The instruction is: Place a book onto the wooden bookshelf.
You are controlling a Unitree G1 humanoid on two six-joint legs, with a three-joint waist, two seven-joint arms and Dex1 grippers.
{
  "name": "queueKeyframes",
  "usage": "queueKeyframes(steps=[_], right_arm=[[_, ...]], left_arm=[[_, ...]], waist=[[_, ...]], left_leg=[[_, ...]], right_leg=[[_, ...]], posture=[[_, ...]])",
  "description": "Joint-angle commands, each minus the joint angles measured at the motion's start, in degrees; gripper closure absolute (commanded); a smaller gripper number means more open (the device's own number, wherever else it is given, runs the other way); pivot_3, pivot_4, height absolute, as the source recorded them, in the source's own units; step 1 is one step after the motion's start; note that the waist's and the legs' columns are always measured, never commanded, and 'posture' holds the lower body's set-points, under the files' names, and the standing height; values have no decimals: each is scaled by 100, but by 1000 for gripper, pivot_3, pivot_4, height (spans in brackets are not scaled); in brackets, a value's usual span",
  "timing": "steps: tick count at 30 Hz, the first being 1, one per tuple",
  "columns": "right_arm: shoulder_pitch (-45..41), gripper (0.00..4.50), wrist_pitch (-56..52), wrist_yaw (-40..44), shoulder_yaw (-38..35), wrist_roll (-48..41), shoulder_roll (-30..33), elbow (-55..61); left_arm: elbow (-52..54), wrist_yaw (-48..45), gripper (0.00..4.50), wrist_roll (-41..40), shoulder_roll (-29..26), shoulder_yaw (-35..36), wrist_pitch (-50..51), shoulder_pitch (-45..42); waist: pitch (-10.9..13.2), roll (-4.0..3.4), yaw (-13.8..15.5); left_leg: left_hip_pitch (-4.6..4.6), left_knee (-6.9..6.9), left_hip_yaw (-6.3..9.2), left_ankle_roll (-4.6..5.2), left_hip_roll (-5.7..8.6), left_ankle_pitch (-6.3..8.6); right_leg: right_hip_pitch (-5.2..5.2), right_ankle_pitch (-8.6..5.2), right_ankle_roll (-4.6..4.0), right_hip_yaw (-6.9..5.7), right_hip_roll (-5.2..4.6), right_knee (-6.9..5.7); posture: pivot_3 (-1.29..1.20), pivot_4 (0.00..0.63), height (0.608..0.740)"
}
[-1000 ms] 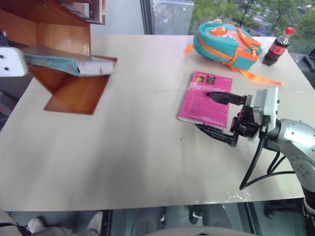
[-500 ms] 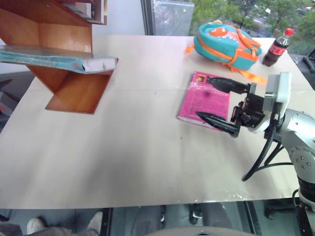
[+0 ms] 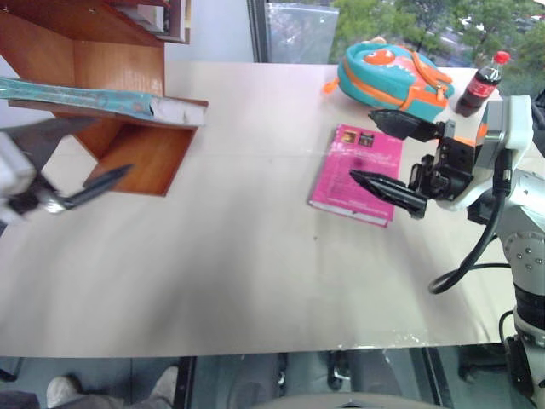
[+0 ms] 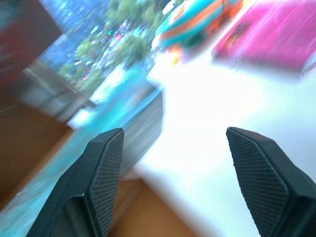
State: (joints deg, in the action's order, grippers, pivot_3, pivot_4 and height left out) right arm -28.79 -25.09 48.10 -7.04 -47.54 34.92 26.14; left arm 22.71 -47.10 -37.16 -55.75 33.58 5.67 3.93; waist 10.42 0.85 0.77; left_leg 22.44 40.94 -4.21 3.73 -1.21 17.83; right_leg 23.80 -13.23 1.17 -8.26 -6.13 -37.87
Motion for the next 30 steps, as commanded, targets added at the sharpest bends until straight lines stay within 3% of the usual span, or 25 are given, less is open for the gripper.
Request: queueKeyframes(steps=[1,5,6,7,10,14,18,24,28,30], right_arm=[[-40,0,-71,-165,-190,-86,88,304],[88,0,-195,-369,-356,-179,204,559],[113,0,-210,-413,-383,-163,237,608],[130,0,-229,-452,-404,-172,259,648],[161,0,-254,-569,-422,-149,281,724],[185,0,-270,-655,-406,-156,272,788],[179,0,-325,-712,-476,-190,328,848],[395,0,-413,-812,-479,-190,382,906],[1048,0,-478,-821,-420,288,618,831],[1406,0,-373,-811,-396,643,748,798]], left_arm=[[960,1333,1750,-284,819,-841,838,-133],[904,2912,3702,665,2277,-2038,1042,-1061],[771,3304,3809,1015,2569,-2178,982,-1289],[637,3525,4274,1323,2786,-2278,903,-1479],[84,4004,4274,2008,3238,-2387,655,-1976],[-805,4451,4274,2601,3362,-2170,310,-2541],[-974,4832,4274,2839,3467,-1874,168,-2679],[-485,3544,4274,2229,3478,-2573,233,-2152],[-222,2494,4274,1572,3315,-2857,637,-1379],[-135,2142,3788,1210,3242,-2794,802,-1136]], waist=[[-1,-2,2],[-6,-1,36],[-7,-10,53],[-9,-2,61],[-14,7,17],[-14,6,5],[-14,6,-15],[-13,5,1],[-14,7,30],[-13,6,25]], left_leg=[[-5,0,3,-1,-2,0],[-41,1,-2,-2,0,-2],[-44,1,-2,-2,0,-2],[-49,5,-3,-1,6,-2],[-55,8,-8,-1,0,-2],[-55,5,-12,-2,-6,-2],[-48,5,-17,-1,-4,-2],[-51,-7,-21,-2,-7,-2],[-42,-6,-21,1,0,0],[-39,-6,-20,1,0,0]], right_leg=[[-6,0,-1,-3,2,-1],[-36,5,-9,2,5,-11],[-41,9,-14,1,8,-5],[-47,9,-13,3,3,-8],[-50,13,-16,10,11,-7],[-44,13,-17,14,18,-7],[-37,13,-17,20,14,-4],[-28,12,-17,30,14,-6],[-27,12,-16,27,4,5],[-26,12,-16,26,4,8]], posture=[[0,150,740],[0,150,740],[0,150,740],[0,150,740],[0,150,740],[0,150,740],[0,150,740],[0,150,740],[0,150,740],[0,150,740]])
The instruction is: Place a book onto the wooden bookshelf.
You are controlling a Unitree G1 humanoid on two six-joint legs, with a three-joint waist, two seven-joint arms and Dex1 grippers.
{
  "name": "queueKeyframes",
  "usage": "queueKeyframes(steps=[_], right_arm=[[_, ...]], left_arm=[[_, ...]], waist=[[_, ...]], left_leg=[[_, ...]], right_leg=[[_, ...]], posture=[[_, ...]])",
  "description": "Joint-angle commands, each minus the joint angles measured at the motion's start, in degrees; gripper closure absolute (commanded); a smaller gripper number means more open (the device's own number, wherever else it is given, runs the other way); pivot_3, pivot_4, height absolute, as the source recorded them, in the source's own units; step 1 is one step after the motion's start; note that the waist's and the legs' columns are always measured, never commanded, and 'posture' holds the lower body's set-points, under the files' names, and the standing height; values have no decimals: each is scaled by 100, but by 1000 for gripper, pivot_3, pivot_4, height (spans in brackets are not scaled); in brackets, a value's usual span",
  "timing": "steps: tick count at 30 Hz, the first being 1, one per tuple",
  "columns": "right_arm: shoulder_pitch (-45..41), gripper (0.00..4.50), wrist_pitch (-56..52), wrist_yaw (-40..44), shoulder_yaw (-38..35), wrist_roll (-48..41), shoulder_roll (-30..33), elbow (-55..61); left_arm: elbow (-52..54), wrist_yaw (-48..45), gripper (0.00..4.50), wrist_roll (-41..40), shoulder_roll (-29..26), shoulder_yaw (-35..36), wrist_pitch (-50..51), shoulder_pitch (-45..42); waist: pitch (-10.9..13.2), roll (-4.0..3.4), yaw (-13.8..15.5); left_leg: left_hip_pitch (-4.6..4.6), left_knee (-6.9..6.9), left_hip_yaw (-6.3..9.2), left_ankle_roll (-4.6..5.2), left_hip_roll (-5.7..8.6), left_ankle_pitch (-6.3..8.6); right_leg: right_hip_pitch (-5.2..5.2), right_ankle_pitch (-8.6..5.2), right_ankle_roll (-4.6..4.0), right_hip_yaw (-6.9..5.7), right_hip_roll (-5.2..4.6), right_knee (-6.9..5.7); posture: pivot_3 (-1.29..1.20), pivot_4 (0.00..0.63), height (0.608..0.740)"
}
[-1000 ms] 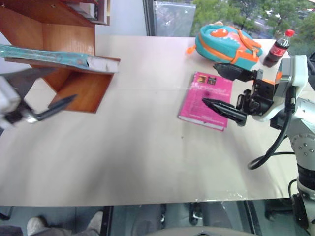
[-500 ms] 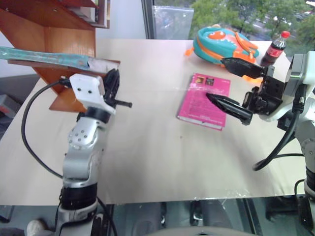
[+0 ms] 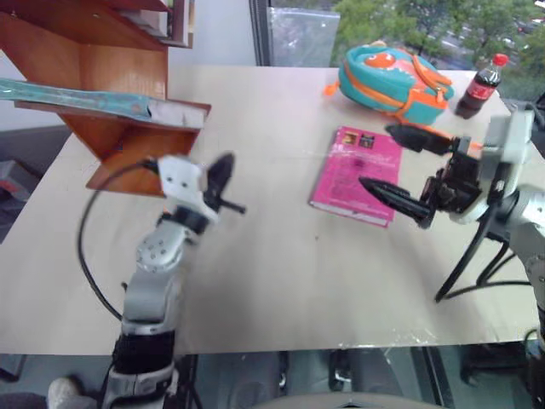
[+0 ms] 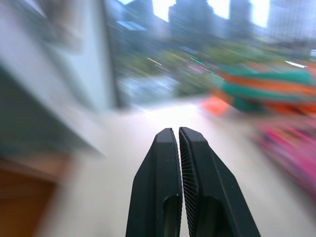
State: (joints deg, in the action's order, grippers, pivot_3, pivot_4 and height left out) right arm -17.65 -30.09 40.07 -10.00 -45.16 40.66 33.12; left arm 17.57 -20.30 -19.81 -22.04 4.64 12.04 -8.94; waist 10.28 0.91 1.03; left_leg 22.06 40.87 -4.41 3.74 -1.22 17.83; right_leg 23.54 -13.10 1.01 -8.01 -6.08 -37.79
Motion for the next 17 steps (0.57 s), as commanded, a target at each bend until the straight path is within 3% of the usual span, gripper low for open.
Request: queueKeyframes(steps=[1,4,6,7,9,13,17], right_arm=[[493,0,141,23,-143,487,221,97],[1289,0,259,150,-381,850,422,37],[2004,0,387,236,-781,1116,531,-82],[2375,0,415,321,-1054,1174,561,-117],[2991,0,480,517,-1522,1246,594,-134],[3807,0,616,767,-2235,1438,585,-230],[3817,0,637,768,-2232,1461,548,-324]], left_arm=[[423,-710,3645,-615,-197,124,184,273],[524,-1242,2333,-866,-519,309,243,742],[639,-1529,1538,-1101,-769,616,303,1161],[713,-1725,835,-1232,-908,800,309,1395],[811,-1971,113,-1506,-1113,1172,395,1775],[620,-2511,42,-1630,-1600,1987,418,2499],[517,-2663,42,-1494,-1791,1977,417,2573]], waist=[[1,-1,-3],[0,-5,-9],[1,-10,-6],[0,-10,-6],[1,-11,-4],[3,-18,-2],[0,-26,-10]], left_leg=[[3,0,3,0,-2,0],[-4,-2,4,-2,-7,0],[-6,-8,2,-2,-7,0],[-4,-9,2,-2,-6,0],[-3,-11,1,-1,-6,1],[-6,-16,2,-1,-8,2],[-14,-24,0,-1,-13,2]], right_leg=[[4,0,0,-3,2,-3],[2,-2,0,-1,5,-5],[3,-2,-1,1,4,-4],[4,-3,0,1,4,-2],[4,-3,1,1,2,2],[4,-18,25,5,-5,13],[5,-20,21,8,-6,12]], posture=[[0,150,740],[0,150,740],[0,150,740],[0,150,740],[0,150,740],[0,150,740],[0,150,740]])
